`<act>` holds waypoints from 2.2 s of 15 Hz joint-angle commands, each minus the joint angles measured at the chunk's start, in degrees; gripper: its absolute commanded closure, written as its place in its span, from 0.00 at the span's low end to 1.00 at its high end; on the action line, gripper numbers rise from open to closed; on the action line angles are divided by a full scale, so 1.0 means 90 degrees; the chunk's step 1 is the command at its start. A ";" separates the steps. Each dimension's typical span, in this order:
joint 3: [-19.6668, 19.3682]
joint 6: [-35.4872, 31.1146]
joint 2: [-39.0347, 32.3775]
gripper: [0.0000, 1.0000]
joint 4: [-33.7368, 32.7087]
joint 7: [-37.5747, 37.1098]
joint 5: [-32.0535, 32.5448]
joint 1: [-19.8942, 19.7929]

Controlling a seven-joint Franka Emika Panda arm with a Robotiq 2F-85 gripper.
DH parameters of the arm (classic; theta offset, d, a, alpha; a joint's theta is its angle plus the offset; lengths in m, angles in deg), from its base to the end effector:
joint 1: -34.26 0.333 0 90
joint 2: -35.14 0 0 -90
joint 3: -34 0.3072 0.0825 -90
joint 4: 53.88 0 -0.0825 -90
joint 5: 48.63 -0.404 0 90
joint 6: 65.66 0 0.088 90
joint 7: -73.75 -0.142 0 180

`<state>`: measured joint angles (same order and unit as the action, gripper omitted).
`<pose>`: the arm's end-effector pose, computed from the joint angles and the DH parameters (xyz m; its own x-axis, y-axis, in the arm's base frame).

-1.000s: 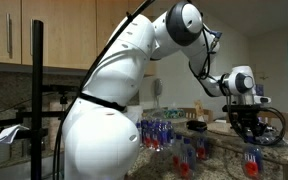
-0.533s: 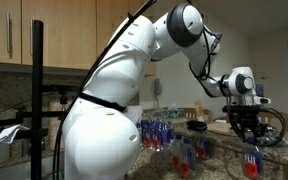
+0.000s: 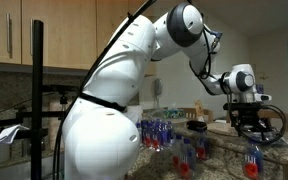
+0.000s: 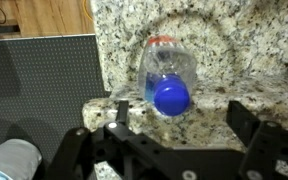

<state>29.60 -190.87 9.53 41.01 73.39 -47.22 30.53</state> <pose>0.6899 -0.0958 0.3070 0.9889 -0.1229 0.0829 -0.1276 -0.9904 0.0538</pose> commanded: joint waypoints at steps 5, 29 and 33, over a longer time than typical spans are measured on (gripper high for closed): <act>-0.0015 0.0302 0.2141 0.00 0.1320 -0.1055 0.0088 0.0245; 0.0738 0.1664 0.3144 0.00 0.3132 -0.0293 -0.0114 0.0703; 0.0828 0.1848 0.3273 0.00 0.3295 -0.0465 -0.0306 0.0806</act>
<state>36.70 -175.58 37.82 69.88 68.24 -47.80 37.64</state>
